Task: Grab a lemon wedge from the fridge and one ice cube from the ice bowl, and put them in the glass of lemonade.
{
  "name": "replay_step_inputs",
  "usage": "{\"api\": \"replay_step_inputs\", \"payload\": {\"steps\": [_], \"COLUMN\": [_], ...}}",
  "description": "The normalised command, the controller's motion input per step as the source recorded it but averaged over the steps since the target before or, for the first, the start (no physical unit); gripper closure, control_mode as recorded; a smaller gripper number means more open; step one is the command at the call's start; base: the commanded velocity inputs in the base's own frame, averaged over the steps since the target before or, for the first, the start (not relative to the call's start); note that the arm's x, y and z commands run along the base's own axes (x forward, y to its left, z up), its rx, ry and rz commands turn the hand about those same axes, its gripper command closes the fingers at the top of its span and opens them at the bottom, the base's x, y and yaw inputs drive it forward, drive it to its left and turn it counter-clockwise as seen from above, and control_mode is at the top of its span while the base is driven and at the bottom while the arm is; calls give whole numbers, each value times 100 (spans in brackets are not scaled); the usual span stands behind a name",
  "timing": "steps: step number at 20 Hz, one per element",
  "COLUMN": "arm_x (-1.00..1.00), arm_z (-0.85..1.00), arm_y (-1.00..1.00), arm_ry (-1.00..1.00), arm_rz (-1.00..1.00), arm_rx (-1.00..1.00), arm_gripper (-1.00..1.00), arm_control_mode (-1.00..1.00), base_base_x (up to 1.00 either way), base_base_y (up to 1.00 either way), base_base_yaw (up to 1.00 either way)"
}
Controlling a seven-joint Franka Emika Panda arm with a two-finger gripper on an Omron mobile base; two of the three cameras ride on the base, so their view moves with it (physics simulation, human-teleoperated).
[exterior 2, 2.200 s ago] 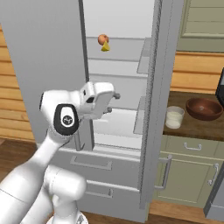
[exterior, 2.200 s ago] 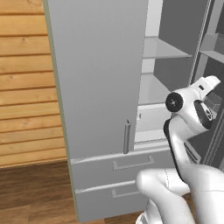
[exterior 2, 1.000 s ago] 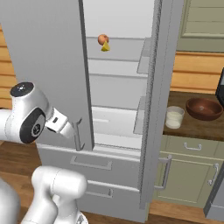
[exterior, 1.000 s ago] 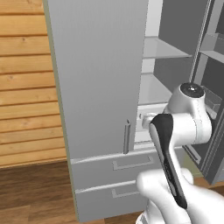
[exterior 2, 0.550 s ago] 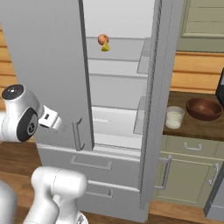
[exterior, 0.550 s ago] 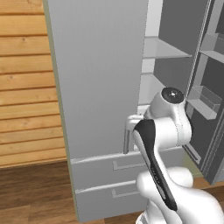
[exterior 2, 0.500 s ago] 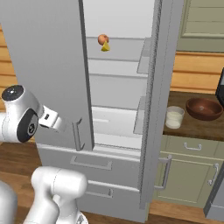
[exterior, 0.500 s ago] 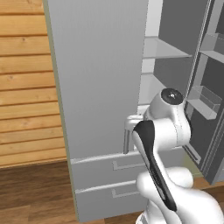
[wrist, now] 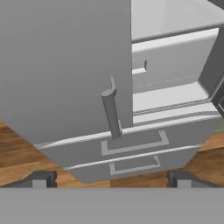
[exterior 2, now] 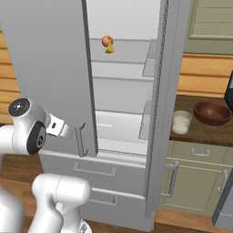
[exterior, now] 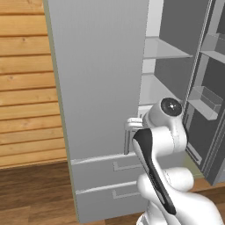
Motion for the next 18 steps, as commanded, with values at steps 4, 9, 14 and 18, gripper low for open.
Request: {"api": "replay_step_inputs", "payload": {"steps": [4,9,14,18], "arm_x": [27,17,21,28], "arm_z": [-5,-23,-14,-13], "arm_y": [-3,0,0,0], "arm_ry": [0,0,0,0], "arm_rz": [0,0,0,0], "arm_rx": [0,0,0,0], "arm_gripper": [-100,-100,-100,-100], "arm_control_mode": [-100,-100,-100,-100], "base_base_x": [0,0,0,0], "base_base_y": [0,0,0,0], "base_base_yaw": [0,0,0,0]}}
